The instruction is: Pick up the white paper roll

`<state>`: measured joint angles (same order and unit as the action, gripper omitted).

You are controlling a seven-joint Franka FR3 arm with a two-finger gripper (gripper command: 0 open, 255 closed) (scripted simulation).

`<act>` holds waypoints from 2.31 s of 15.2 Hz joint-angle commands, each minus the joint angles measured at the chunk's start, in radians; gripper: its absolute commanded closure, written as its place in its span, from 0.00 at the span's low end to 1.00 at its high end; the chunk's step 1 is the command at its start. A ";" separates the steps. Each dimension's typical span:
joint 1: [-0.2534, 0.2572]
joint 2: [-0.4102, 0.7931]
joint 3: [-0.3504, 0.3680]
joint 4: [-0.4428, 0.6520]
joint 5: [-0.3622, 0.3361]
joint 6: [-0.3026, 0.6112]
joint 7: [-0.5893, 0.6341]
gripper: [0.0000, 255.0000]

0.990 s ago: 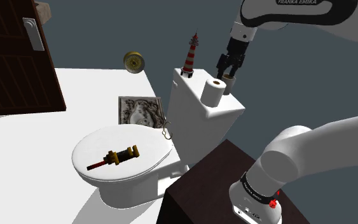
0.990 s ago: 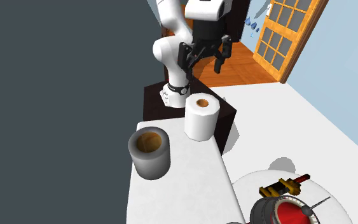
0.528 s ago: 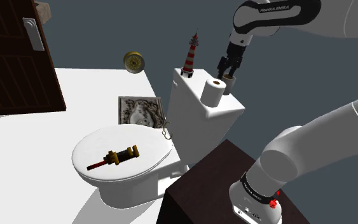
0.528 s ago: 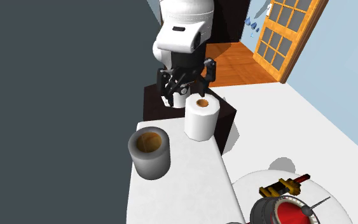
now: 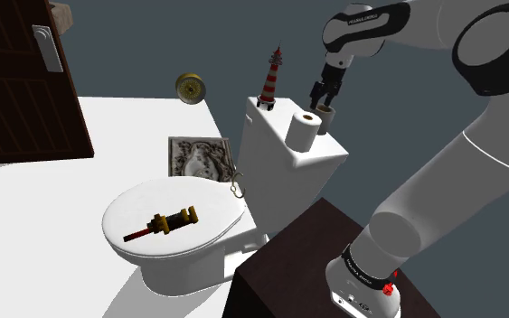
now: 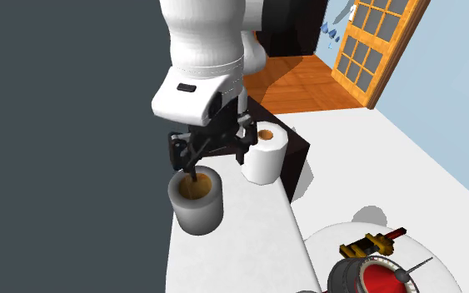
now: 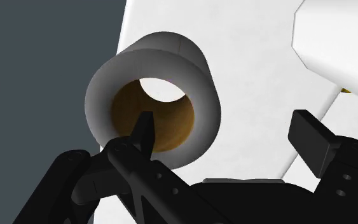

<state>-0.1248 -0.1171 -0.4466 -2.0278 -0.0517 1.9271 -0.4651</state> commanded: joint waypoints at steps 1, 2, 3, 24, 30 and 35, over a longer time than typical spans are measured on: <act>-0.004 0.036 -0.011 0.011 0.013 0.024 -0.023 0.00; -0.005 0.039 -0.012 0.001 0.015 0.038 -0.023 0.00; -0.005 0.042 -0.012 -0.010 0.016 0.051 -0.025 0.00; -0.005 0.041 -0.012 -0.005 0.015 0.045 -0.024 1.00; -0.003 0.025 -0.008 0.060 0.010 -0.034 -0.019 1.00; -0.002 0.019 -0.006 0.110 0.008 -0.090 -0.018 1.00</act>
<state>-0.1275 -0.0968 -0.4535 -1.9256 -0.0436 1.8459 -0.4836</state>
